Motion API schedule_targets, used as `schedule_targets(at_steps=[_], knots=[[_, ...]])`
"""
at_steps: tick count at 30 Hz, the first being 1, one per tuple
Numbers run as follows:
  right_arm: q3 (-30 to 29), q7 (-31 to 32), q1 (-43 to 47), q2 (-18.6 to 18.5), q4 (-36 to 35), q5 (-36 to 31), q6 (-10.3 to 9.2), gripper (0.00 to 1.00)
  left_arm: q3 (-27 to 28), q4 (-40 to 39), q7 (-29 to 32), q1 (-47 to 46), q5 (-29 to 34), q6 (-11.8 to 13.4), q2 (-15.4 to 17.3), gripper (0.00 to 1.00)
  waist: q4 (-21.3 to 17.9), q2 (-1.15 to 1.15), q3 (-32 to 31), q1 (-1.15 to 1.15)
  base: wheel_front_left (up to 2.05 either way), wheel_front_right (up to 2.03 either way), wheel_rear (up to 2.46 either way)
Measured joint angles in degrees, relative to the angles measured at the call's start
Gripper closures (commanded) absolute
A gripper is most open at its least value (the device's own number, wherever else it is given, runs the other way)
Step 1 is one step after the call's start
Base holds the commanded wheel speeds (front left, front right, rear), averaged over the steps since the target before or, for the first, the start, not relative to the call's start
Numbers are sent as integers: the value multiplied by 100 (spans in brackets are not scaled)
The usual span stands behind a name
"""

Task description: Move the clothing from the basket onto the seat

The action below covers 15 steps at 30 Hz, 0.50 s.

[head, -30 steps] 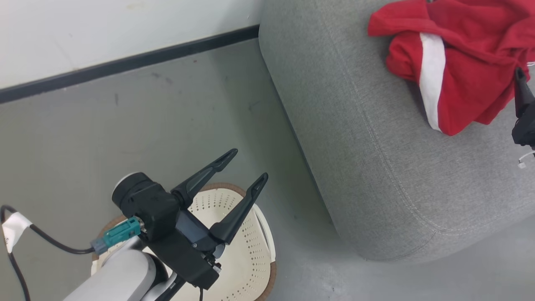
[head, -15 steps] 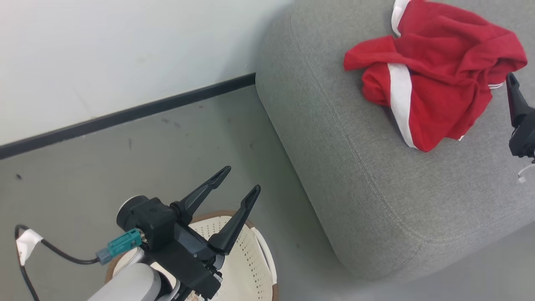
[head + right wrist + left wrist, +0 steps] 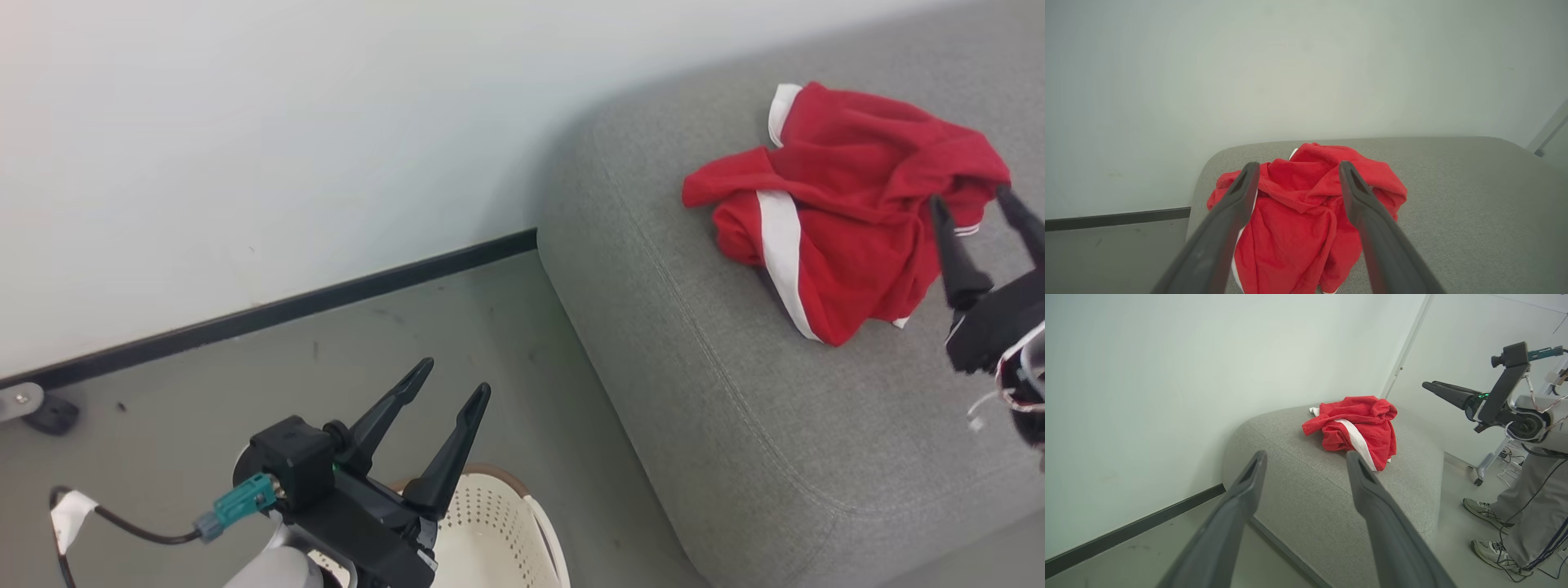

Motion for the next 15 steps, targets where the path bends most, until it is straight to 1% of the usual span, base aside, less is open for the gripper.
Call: schedule_targets(at_steps=[5,9,15], knots=[[-8,-158,612,0,-450,102,18,0,82,89,-11,203,-54,97,-102,0,199,-1,-248,0,0,0,0],[-37,-215,1075,27,-838,180,18,0,194,185,-23,370,-67,153,-98,0,396,0,-408,0,0,0,0],[-62,-281,1701,66,-1466,288,16,0,350,242,-54,567,-67,321,-104,0,702,0,-614,0,0,0,0]])
